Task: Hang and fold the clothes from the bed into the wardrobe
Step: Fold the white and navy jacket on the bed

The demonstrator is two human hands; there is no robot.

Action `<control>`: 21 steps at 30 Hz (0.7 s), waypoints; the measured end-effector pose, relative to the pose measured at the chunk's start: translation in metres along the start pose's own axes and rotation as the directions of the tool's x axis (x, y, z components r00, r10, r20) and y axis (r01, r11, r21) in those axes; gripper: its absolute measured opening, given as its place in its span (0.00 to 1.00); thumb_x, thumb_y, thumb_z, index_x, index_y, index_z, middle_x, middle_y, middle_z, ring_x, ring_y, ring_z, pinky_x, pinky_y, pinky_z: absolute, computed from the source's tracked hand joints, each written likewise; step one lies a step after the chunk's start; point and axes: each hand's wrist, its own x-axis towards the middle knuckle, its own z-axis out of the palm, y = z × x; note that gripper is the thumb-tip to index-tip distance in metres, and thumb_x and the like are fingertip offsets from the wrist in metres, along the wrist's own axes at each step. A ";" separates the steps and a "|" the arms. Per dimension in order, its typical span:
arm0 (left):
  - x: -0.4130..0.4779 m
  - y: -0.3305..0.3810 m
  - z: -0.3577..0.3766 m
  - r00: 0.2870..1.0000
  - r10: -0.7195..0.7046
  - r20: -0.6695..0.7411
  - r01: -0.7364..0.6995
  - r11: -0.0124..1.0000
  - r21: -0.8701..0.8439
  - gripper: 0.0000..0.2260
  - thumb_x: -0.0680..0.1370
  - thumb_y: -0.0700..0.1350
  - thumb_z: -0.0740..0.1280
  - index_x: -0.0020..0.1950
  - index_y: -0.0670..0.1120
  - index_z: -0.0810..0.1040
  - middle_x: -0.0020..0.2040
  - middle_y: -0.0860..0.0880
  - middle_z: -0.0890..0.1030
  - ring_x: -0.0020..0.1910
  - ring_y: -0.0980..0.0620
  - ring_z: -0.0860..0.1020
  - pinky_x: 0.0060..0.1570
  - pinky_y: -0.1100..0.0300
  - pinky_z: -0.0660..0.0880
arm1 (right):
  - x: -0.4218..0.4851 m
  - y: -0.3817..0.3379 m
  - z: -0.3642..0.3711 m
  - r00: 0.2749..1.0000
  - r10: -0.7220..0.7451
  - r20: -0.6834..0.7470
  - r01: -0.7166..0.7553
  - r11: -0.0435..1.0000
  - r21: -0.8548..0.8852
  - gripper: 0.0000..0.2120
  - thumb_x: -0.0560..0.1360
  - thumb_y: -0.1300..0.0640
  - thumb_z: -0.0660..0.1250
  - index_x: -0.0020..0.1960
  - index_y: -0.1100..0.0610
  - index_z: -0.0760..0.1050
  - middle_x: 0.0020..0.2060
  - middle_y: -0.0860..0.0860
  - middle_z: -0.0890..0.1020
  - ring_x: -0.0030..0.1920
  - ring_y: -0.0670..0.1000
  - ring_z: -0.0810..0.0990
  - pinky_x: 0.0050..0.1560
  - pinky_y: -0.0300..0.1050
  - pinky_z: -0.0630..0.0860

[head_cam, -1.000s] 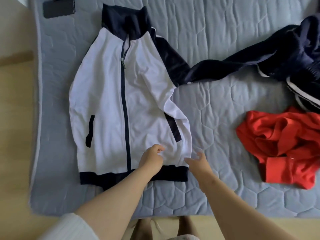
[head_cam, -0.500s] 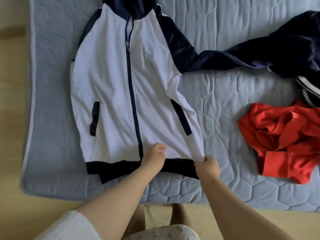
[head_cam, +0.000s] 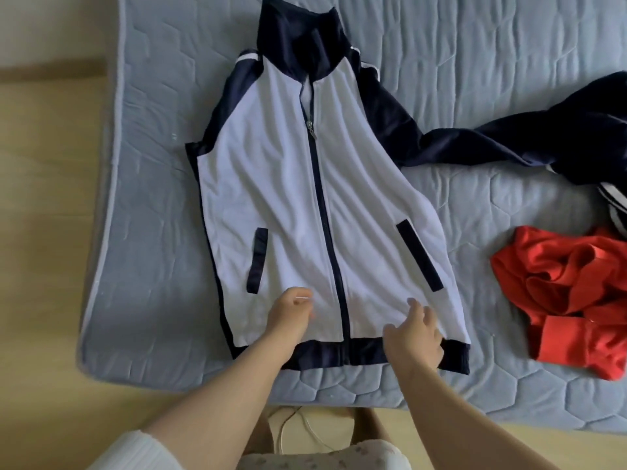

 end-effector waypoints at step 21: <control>0.141 -0.046 -0.202 0.995 0.066 0.079 -0.082 0.971 0.225 0.10 0.77 0.36 0.61 0.54 0.45 0.77 0.50 0.43 0.81 0.48 0.43 0.81 0.46 0.58 0.74 | -0.045 -0.180 0.213 0.960 -0.272 0.063 0.277 0.902 -0.332 0.21 0.73 0.62 0.61 0.64 0.55 0.60 0.61 0.53 0.66 0.60 0.56 0.67 0.50 0.50 0.71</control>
